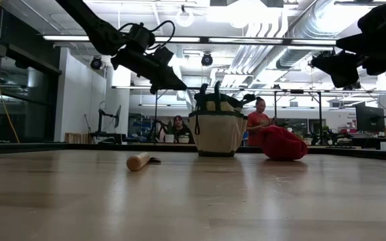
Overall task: Pick & Place Garden tools in Gardening bag
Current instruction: Put the brown trowel into the gardening bag
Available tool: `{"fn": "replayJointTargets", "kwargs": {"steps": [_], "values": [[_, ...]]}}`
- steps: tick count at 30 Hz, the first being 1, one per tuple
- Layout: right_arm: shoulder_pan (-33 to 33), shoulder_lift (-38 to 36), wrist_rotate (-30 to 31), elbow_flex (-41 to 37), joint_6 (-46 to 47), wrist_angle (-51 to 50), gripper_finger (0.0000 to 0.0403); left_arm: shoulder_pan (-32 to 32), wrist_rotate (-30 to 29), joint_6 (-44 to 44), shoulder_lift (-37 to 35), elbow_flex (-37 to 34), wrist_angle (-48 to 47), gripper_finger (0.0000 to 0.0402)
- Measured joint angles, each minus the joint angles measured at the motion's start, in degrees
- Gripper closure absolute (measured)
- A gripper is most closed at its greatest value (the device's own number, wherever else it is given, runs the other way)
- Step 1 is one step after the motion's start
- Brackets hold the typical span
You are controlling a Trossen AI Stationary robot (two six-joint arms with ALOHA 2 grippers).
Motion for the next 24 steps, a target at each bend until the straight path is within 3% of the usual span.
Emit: {"fn": "replayJointTargets", "kwargs": {"steps": [19, 24], "values": [[0.0, 0.0, 0.0, 0.0, 0.0, 0.0, 0.0092, -1.2, -0.5, 0.0, 1.8, 0.0, -0.4, 0.0401], [0.0, 0.0, 0.0, 0.0, 0.0, 0.0, 0.0092, -1.1, -3.8, 0.0, 1.1, 0.0, 0.1, 0.0401]]}}
